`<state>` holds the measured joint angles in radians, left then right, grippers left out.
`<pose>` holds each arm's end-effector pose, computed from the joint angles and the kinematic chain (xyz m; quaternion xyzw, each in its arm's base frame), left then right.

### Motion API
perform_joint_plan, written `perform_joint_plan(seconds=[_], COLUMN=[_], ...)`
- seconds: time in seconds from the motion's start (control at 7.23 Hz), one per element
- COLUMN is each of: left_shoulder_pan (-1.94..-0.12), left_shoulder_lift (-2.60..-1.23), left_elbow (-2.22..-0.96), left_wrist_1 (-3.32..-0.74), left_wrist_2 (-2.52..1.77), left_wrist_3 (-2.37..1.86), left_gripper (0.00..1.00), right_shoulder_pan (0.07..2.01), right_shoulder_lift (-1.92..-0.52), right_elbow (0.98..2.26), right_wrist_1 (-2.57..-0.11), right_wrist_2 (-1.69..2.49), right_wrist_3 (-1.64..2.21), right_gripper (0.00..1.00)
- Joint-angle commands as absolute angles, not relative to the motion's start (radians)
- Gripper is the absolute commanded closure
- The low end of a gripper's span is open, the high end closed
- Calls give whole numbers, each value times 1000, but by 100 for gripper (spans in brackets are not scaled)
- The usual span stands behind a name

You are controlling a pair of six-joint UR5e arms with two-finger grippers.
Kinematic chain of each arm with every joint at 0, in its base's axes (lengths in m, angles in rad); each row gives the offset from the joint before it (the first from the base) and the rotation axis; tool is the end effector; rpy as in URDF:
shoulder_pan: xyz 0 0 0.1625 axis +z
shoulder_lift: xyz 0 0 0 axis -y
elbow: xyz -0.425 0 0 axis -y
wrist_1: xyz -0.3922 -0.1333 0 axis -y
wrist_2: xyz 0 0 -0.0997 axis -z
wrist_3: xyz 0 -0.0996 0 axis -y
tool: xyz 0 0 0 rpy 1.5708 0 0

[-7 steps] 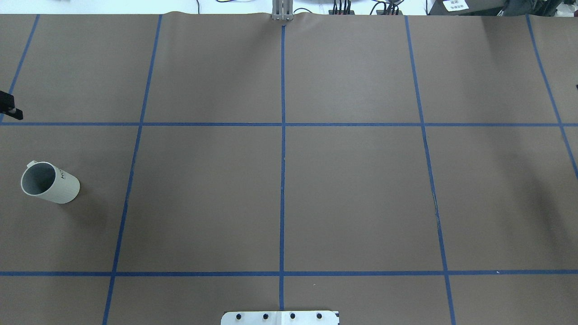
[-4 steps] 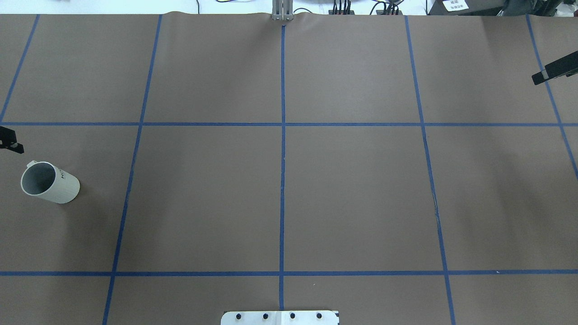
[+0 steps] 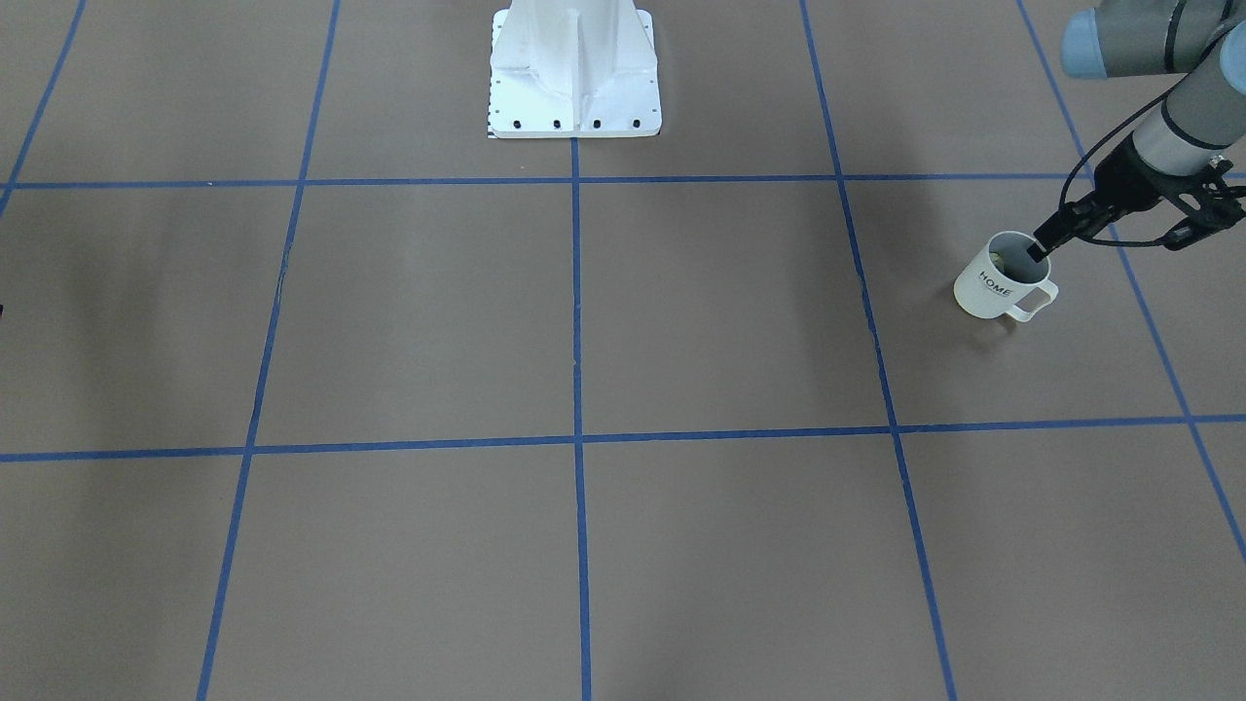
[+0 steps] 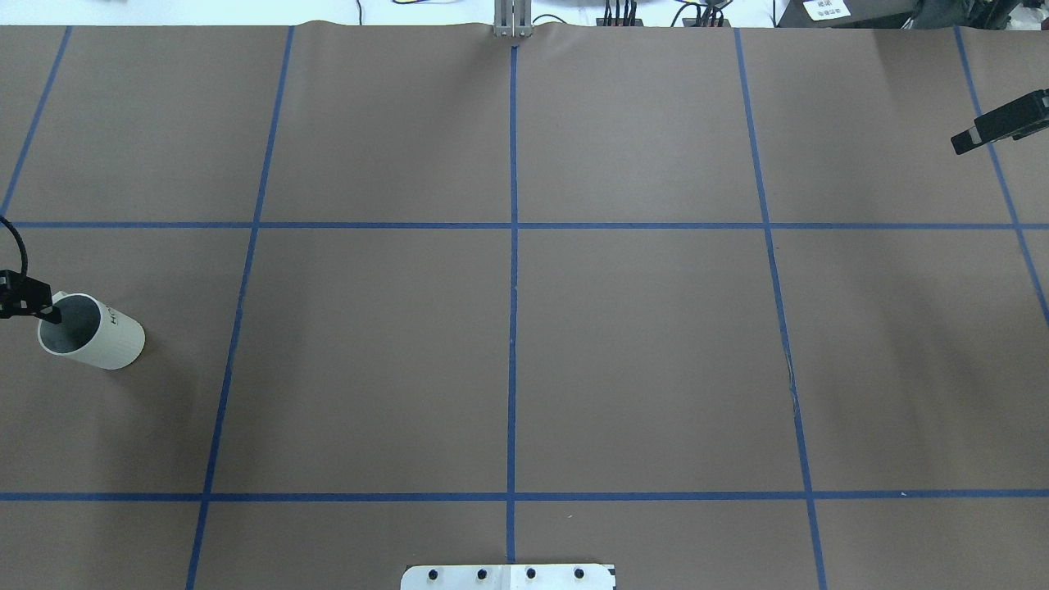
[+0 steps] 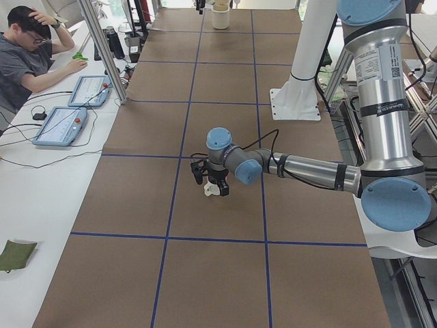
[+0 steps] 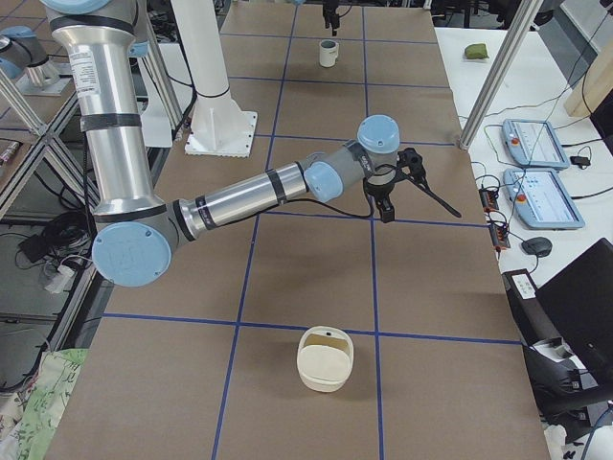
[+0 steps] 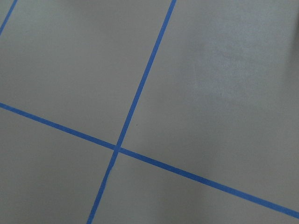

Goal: Left arm hands cup to right arm to dump lemon

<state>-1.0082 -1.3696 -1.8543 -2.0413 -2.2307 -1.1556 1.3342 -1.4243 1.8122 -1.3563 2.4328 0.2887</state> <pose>0.1694 -0.4040 0.5613 -0.0674 0.3991 -0.1814 0.8963 -0.0714 -0.5424 0.4315 0.1567 -0.4553 -0.1013 0.8706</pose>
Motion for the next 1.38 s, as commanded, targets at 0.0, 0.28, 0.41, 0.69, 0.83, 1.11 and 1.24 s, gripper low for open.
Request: perform_joint_plan(seconds=[0.0, 0.28, 0.41, 0.69, 0.83, 1.11, 1.24], left_shoulder_pan=[-988, -971, -969, -969, -969, -973, -1000], left_shoulder_lift=[-1374, -1385, -1406, -1419, -1423, -1433, -1434], left_elbow=[-1847, -1833, -1813, -1792, -1801, -1819, -1828], left_wrist_1=[-2042, -2042, -2042, -2043, -2043, -2037, -2030], left_wrist_2=[-2229, -2218, -2206, -2198, -2198, -2261, -2311], left_wrist_3=[-1157, -1155, -1155, -1151, -1155, -1157, -1158], left_gripper=[23, 33, 41, 68, 96, 100, 100], right_shoulder_pan=[1333, 1331, 1331, 1331, 1330, 1331, 1295], right_shoulder_lift=[-1424, -1424, -1424, -1424, -1424, -1425, -1413], right_elbow=[1813, 1813, 1813, 1813, 1813, 1815, 1810], right_wrist_1=[-1358, -1358, -1358, -1356, -1356, -1358, -1356], right_wrist_2=[2433, 2433, 2433, 2431, 2431, 2433, 2425], right_wrist_3=[290, 288, 287, 282, 281, 287, 285], right_gripper=[0, 0, 0, 0, 0, 0, 0])
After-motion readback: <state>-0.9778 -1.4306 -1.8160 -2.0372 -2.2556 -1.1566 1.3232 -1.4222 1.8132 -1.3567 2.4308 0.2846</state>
